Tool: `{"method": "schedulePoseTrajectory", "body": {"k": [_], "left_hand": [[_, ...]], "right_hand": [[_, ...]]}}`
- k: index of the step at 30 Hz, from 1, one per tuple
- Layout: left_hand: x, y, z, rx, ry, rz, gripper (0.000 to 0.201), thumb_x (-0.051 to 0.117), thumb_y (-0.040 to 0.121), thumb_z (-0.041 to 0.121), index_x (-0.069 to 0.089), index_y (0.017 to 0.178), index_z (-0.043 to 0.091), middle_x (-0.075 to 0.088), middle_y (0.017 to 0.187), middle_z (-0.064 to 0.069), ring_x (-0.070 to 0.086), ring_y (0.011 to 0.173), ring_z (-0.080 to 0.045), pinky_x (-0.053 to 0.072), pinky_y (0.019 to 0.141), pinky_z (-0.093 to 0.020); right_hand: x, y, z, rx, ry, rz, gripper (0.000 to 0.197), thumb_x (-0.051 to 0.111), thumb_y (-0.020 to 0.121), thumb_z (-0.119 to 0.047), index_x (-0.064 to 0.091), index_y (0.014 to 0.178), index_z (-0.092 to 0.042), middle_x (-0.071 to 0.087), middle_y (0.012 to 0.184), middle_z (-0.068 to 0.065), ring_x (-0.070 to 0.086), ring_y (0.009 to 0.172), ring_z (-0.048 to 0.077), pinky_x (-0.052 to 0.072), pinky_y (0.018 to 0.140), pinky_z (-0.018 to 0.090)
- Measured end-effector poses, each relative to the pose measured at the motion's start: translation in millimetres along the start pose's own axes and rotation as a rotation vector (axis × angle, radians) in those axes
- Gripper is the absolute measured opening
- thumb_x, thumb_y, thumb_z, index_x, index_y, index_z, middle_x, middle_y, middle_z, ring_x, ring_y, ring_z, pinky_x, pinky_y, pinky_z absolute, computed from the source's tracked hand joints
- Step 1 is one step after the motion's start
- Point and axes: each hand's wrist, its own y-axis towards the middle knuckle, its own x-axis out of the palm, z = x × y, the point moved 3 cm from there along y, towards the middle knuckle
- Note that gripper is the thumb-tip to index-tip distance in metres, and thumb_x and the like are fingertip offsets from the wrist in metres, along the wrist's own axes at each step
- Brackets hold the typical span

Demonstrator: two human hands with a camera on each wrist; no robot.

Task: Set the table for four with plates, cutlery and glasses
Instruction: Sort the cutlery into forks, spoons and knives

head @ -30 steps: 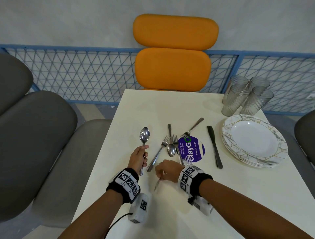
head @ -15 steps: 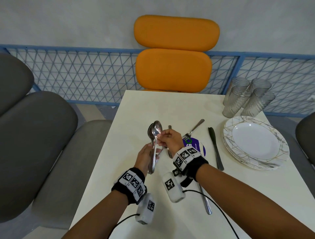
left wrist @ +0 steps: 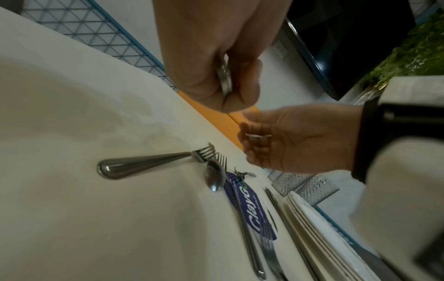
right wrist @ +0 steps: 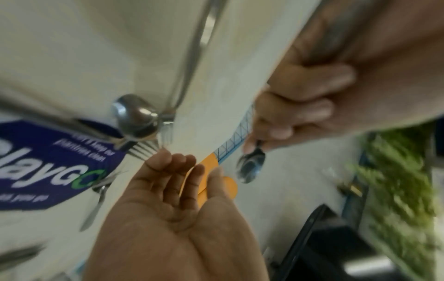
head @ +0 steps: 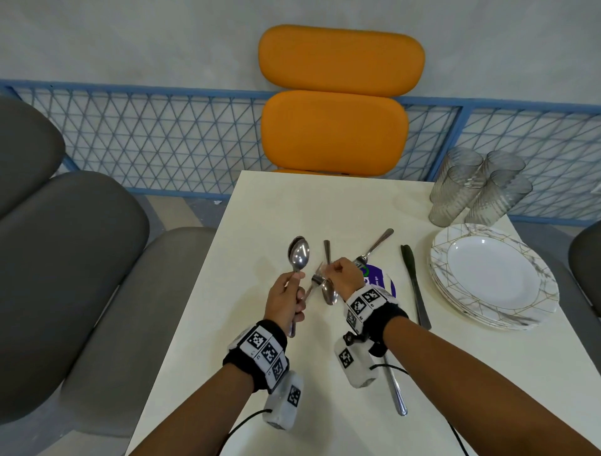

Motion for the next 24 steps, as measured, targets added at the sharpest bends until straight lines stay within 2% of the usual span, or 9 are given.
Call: {"method": "schedulePoseTrajectory", "body": {"k": [2, 3, 6, 9, 11, 18, 21, 23, 24], "left_hand": [[-8, 4, -1, -0.029, -0.01, 0.061, 0.015, 0.043, 0.097, 0.021, 0.055, 0.094, 0.014, 0.038, 0.058, 0.002, 0.027, 0.033, -0.005, 0.018, 0.035, -0.012], [-12, 6, -2, -0.049, -0.019, 0.078, 0.015, 0.042, 0.097, 0.02, 0.055, 0.095, 0.013, 0.038, 0.058, 0.001, 0.027, 0.033, -0.005, 0.017, 0.035, -0.012], [-20, 8, -4, -0.08, -0.027, 0.081, 0.015, 0.042, 0.096, 0.017, 0.055, 0.099, 0.01, 0.04, 0.061, -0.001, 0.029, 0.032, -0.005, 0.019, 0.033, -0.014], [-23, 7, -6, -0.076, -0.015, 0.071, 0.015, 0.043, 0.097, 0.016, 0.055, 0.102, 0.011, 0.043, 0.065, -0.001, 0.033, 0.033, -0.003, 0.022, 0.032, -0.014], [-27, 7, -8, -0.079, 0.039, 0.093, 0.017, 0.041, 0.097, 0.02, 0.057, 0.102, 0.015, 0.045, 0.063, -0.001, 0.032, 0.034, -0.004, 0.021, 0.034, -0.014], [-34, 8, -9, -0.087, 0.078, 0.068, 0.017, 0.048, 0.095, 0.017, 0.059, 0.106, 0.013, 0.043, 0.062, 0.0, 0.03, 0.033, -0.004, 0.02, 0.032, -0.013], [-36, 9, -10, -0.1, 0.096, 0.067, 0.022, 0.046, 0.095, 0.016, 0.059, 0.113, 0.013, 0.047, 0.066, 0.001, 0.033, 0.034, -0.003, 0.02, 0.034, -0.013], [-37, 8, -10, -0.099, 0.141, 0.094, 0.021, 0.049, 0.094, 0.024, 0.061, 0.109, 0.017, 0.05, 0.066, 0.003, 0.033, 0.034, -0.003, 0.018, 0.035, -0.012], [-38, 8, -9, -0.091, 0.15, 0.108, 0.021, 0.051, 0.093, 0.026, 0.062, 0.108, 0.016, 0.051, 0.066, 0.003, 0.033, 0.034, -0.004, 0.018, 0.035, -0.012]], "right_hand": [[-4, 3, 12, -0.002, -0.241, -0.02, 0.007, 0.054, 0.09, -0.016, 0.052, 0.084, -0.012, 0.059, 0.087, 0.006, 0.055, 0.087, 0.023, 0.045, 0.067, 0.026], [-5, 3, 18, -0.01, -0.353, -0.044, 0.01, 0.055, 0.089, -0.015, 0.055, 0.095, -0.008, 0.061, 0.1, 0.011, 0.056, 0.095, 0.026, 0.048, 0.077, 0.031], [-2, 2, 27, -0.07, -0.726, -0.128, 0.042, 0.056, 0.088, -0.03, 0.046, 0.121, -0.006, 0.05, 0.126, 0.014, 0.046, 0.118, 0.028, 0.043, 0.096, 0.037], [7, -3, 29, -0.164, -1.016, -0.126, 0.065, 0.054, 0.086, -0.048, 0.034, 0.133, -0.007, 0.042, 0.136, 0.011, 0.039, 0.127, 0.027, 0.037, 0.104, 0.037], [13, -6, 30, -0.193, -1.123, -0.096, 0.071, 0.053, 0.085, -0.052, 0.031, 0.136, -0.008, 0.04, 0.137, 0.01, 0.038, 0.128, 0.027, 0.035, 0.105, 0.038], [5, -4, 19, -0.238, -1.156, -0.075, 0.036, 0.04, 0.093, -0.026, 0.048, 0.121, -0.006, 0.054, 0.123, 0.012, 0.052, 0.113, 0.029, 0.044, 0.092, 0.036], [-20, -2, 7, -0.212, -0.941, 0.049, 0.039, 0.034, 0.097, -0.034, 0.058, 0.104, -0.005, 0.063, 0.109, 0.012, 0.061, 0.098, 0.028, 0.048, 0.078, 0.034], [-43, -2, -2, -0.228, -0.763, 0.151, 0.046, 0.034, 0.097, -0.042, 0.059, 0.095, -0.003, 0.063, 0.1, 0.013, 0.062, 0.089, 0.029, 0.048, 0.075, 0.035], [-56, -2, -6, -0.26, -0.685, 0.198, 0.042, 0.036, 0.097, -0.037, 0.059, 0.094, -0.002, 0.062, 0.099, 0.014, 0.061, 0.086, 0.03, 0.05, 0.075, 0.036]]}}
